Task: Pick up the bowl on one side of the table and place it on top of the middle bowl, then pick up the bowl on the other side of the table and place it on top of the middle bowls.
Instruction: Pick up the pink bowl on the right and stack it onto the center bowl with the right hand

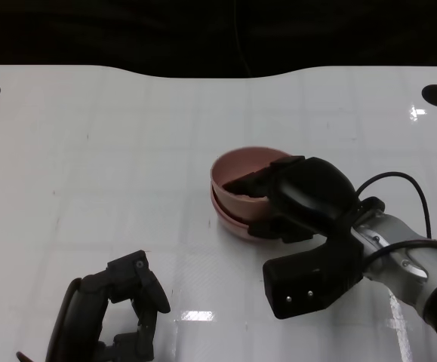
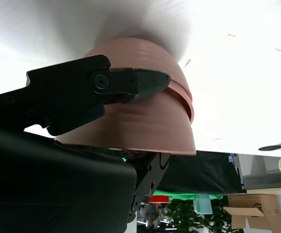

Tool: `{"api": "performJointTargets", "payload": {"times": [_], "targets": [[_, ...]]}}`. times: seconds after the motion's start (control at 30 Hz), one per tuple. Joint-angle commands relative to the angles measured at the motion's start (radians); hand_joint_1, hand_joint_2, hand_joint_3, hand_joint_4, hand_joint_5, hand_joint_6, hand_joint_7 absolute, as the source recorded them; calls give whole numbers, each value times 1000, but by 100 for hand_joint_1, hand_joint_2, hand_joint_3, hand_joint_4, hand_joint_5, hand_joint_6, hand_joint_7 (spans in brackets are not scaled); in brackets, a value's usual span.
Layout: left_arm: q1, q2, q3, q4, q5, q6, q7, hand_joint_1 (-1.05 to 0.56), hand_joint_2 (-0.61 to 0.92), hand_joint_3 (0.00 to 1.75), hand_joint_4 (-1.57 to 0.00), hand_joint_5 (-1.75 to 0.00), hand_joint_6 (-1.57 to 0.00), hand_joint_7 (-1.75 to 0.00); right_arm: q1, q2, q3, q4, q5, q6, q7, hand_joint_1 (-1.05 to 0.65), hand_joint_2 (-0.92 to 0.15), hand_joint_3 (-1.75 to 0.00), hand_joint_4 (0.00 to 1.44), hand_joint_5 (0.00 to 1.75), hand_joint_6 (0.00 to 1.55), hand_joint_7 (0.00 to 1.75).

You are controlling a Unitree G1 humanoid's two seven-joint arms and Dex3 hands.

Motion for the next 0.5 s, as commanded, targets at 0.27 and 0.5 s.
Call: {"api": "performJointTargets", "payload": {"times": [0.27,0.5], "targets": [[2,7,0,-9,-4,13,5,0,35,144,-87,-175,-86,-152,63,-80,-35,-142,30,-15,19,-69,-92,-34,40,15,46,0],[3,7,-1,-13,-5,15,4,0,34,146,-87,-175,-86,-153,113,-105,-58,-236,46,2,87,-74,-92,-40,28,10,34,0]]}}
